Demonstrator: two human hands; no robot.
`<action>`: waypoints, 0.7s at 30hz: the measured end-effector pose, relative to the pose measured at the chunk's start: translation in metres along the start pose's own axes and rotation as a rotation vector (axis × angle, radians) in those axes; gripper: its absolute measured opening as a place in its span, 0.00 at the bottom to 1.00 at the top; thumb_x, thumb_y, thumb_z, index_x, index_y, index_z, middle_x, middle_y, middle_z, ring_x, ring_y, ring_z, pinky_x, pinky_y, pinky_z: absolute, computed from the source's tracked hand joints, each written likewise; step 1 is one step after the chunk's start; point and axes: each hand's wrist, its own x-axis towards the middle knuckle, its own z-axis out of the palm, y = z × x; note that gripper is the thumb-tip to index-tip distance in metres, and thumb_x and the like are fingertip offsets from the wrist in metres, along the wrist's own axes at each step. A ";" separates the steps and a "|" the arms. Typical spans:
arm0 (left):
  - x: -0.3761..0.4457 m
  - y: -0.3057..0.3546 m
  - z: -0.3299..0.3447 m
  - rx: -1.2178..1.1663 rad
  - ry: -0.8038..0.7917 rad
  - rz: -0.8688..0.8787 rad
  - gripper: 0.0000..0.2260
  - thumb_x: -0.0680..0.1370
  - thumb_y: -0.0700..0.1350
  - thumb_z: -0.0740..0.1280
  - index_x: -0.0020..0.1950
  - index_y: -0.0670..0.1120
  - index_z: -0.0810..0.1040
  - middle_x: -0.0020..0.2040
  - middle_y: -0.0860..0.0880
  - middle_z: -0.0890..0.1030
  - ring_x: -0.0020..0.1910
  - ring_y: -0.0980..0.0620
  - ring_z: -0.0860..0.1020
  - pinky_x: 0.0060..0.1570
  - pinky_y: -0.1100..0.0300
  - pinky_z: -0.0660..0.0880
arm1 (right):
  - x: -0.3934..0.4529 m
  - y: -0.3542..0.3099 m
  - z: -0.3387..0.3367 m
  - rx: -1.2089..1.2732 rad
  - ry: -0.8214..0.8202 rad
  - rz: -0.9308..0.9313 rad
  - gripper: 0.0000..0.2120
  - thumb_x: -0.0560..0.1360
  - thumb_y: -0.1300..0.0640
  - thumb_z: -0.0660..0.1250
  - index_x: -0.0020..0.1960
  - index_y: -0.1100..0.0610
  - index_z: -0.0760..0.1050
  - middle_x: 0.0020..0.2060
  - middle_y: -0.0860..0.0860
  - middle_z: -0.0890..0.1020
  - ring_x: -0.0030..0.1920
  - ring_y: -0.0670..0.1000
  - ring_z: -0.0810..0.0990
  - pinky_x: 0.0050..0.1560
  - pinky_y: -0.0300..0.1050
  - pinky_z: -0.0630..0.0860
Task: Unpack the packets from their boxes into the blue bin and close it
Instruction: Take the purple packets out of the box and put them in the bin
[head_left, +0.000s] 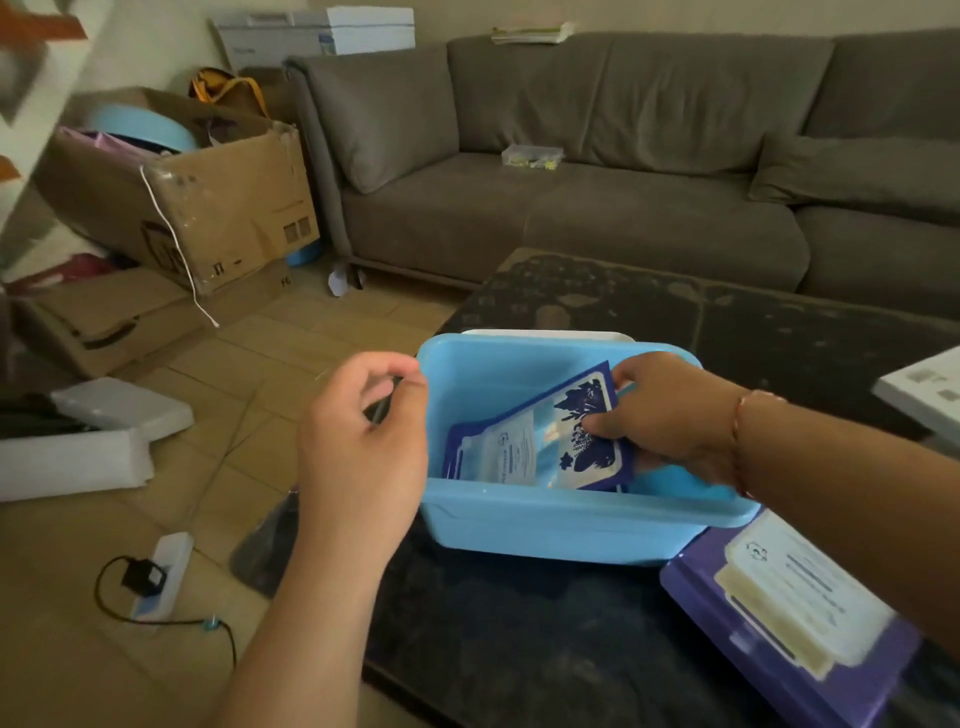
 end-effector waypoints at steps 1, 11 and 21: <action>0.000 -0.001 0.000 -0.003 -0.005 0.001 0.06 0.79 0.46 0.64 0.50 0.56 0.79 0.51 0.60 0.81 0.56 0.58 0.78 0.51 0.59 0.75 | 0.001 0.001 0.001 -0.011 -0.004 0.012 0.04 0.75 0.66 0.69 0.45 0.60 0.75 0.40 0.58 0.83 0.37 0.56 0.84 0.32 0.48 0.83; -0.004 0.003 -0.001 0.001 -0.006 0.010 0.05 0.79 0.47 0.65 0.51 0.54 0.80 0.51 0.59 0.82 0.56 0.57 0.79 0.52 0.56 0.76 | -0.006 -0.002 0.011 -0.481 -0.123 0.107 0.15 0.78 0.53 0.66 0.60 0.62 0.77 0.54 0.57 0.83 0.55 0.56 0.82 0.60 0.50 0.77; -0.008 0.012 0.000 -0.275 0.198 0.156 0.09 0.79 0.37 0.65 0.46 0.50 0.80 0.44 0.58 0.82 0.46 0.67 0.80 0.44 0.76 0.73 | -0.016 -0.017 0.008 -0.820 -0.204 0.050 0.14 0.82 0.57 0.57 0.63 0.61 0.74 0.62 0.58 0.77 0.61 0.57 0.76 0.63 0.46 0.72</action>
